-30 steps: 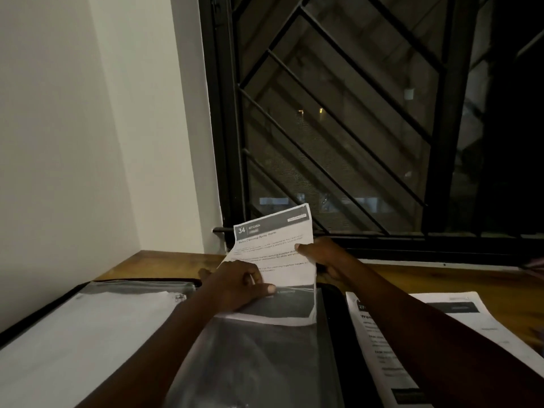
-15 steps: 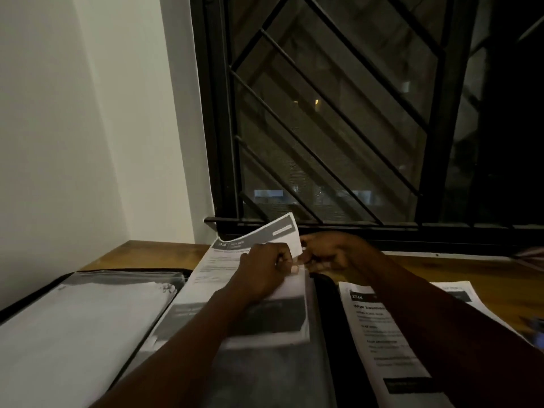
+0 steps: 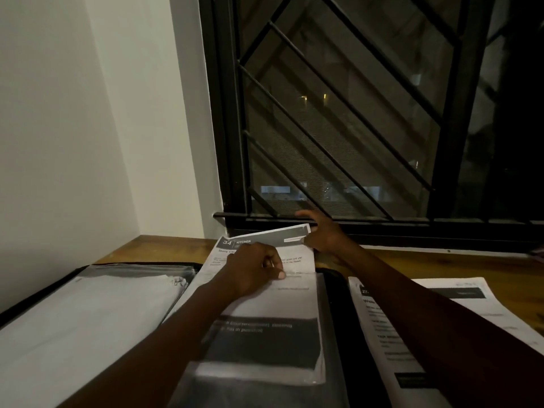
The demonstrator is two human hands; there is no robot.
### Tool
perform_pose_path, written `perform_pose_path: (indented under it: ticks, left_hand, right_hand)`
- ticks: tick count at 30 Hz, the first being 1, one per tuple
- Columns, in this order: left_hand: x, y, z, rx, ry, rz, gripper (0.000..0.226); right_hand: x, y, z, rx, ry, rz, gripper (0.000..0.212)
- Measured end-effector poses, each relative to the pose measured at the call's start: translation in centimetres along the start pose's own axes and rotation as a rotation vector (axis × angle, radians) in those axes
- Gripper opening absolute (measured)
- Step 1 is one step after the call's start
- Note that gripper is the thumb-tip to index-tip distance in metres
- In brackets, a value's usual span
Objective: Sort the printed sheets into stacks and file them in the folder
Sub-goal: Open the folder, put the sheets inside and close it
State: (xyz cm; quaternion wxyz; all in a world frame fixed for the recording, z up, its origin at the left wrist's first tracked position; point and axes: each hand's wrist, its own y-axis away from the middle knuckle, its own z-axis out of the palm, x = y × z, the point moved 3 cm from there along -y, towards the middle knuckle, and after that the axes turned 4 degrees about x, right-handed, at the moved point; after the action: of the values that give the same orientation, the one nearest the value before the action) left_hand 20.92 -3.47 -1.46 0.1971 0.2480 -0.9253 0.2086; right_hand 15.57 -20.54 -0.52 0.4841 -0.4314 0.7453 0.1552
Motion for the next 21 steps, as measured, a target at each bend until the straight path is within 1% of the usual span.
perform_pose_path:
  ticks: [1, 4, 6, 7, 8, 10, 11, 12, 14, 16, 19, 21]
  left_hand:
    - [0.0, -0.1, 0.0, 0.005, 0.014, -0.007, 0.008]
    - [0.5, -0.3, -0.1, 0.056, 0.059, -0.007, 0.009]
    - [1.1, -0.2, -0.1, 0.075, 0.037, 0.024, 0.009]
    - [1.3, -0.1, -0.1, 0.089, 0.018, 0.042, 0.012]
    - [1.4, 0.0, -0.1, 0.109, -0.002, 0.061, 0.017]
    - [1.4, 0.2, 0.0, 0.151, -0.038, 0.085, 0.024]
    - [1.3, 0.3, 0.1, 0.159, -0.05, 0.079, 0.024]
    - [1.4, 0.4, 0.1, 0.155, -0.05, 0.065, 0.023]
    - [1.4, 0.6, 0.1, 0.123, -0.046, 0.027, 0.022]
    - [1.5, 0.6, 0.1, 0.109, -0.05, 0.02, 0.022]
    - [1.2, 0.6, 0.2, 0.104, -0.018, 0.017, 0.02]
    - [0.9, 0.6, 0.5, 0.117, -0.038, 0.013, 0.018]
  right_hand:
    - [-0.1, 0.3, 0.0, -0.098, -0.024, 0.051, 0.061]
    - [-0.9, 2.2, -0.8, -0.463, -0.08, 0.23, 0.051]
    - [-1.3, 3.5, -1.3, -0.6, -0.063, 0.312, 0.05]
    - [-1.5, 3.7, -1.4, -0.612, -0.017, 0.306, 0.049]
    - [-1.7, 3.7, -1.3, -0.59, 0.054, 0.257, 0.048]
    - [-1.9, 3.3, -0.8, -0.445, 0.162, 0.07, 0.037]
    - [-1.9, 3.1, -0.6, -0.355, 0.178, -0.021, 0.029]
    - [-1.9, 3.1, -0.5, -0.279, 0.181, -0.085, 0.022]
    - [-1.5, 3.3, -0.3, -0.198, 0.198, -0.135, 0.012]
    - [-1.1, 3.5, -0.1, -0.196, 0.232, -0.134, 0.01]
    - [-1.0, 4.0, -0.2, -0.275, 0.242, -0.09, 0.013]
    - [-1.1, 4.4, -0.2, -0.32, 0.298, -0.071, 0.01]
